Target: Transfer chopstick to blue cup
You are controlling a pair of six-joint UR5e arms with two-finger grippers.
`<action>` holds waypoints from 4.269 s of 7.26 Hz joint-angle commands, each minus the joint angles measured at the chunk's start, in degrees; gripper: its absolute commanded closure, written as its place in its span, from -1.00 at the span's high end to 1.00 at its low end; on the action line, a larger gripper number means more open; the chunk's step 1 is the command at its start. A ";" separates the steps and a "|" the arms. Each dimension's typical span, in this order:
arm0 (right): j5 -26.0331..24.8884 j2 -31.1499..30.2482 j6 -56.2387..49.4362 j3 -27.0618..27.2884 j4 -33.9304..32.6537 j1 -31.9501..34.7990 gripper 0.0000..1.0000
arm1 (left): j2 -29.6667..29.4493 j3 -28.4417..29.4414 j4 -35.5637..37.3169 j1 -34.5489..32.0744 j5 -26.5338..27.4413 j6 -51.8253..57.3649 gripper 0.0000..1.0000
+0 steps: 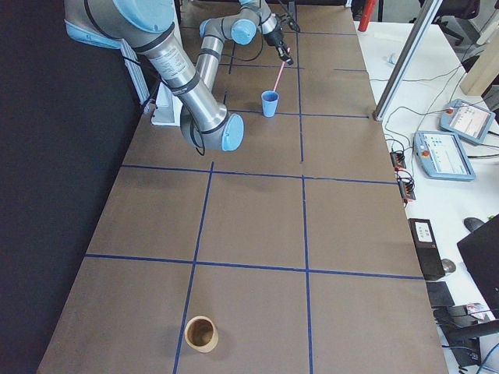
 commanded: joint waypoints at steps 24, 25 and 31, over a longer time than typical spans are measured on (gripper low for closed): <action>55.61 -51.55 -66.49 -13.99 25.35 54.97 1.00 | 16.03 16.84 -0.71 -25.49 -4.16 45.22 1.00; 55.96 -52.60 -66.40 -13.37 25.00 55.06 1.00 | 16.13 18.75 -0.71 -25.49 -4.77 45.22 1.00; 63.53 -52.17 -55.05 -14.07 21.57 61.30 1.00 | 16.92 22.28 -2.65 -25.67 -4.77 45.31 1.00</action>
